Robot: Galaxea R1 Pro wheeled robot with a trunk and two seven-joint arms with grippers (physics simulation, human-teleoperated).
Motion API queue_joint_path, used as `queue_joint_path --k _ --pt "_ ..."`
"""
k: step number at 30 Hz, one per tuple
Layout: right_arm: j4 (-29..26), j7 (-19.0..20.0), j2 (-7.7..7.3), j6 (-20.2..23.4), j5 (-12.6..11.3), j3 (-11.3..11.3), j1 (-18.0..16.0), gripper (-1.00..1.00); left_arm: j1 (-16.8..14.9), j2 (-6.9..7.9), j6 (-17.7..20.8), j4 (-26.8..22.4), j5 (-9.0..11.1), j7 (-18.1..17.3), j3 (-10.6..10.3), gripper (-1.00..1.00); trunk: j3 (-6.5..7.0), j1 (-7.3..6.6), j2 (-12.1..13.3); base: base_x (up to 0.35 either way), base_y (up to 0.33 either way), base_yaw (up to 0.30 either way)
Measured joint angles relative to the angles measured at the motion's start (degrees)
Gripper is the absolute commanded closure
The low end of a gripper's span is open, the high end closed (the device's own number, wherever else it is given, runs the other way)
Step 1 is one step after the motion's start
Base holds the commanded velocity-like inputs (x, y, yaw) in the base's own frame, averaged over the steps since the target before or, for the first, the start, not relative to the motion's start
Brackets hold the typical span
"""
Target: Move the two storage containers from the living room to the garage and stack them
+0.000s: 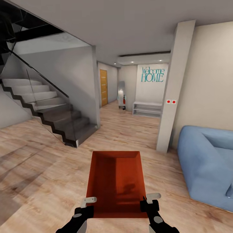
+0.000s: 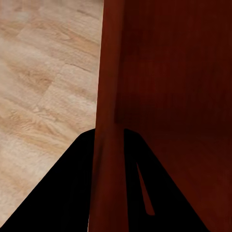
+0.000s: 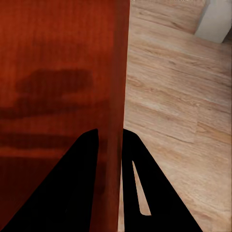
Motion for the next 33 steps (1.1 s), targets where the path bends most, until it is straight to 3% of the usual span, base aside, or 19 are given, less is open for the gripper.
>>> queue_joint_path --k 33 --pt "0.00 0.01 0.02 0.04 0.17 -0.15 0.00 1.00 0.01 0.00 0.03 -0.02 0.00 0.01 0.01 1.00 0.00 0.00 0.00 0.321 0.000 0.000"
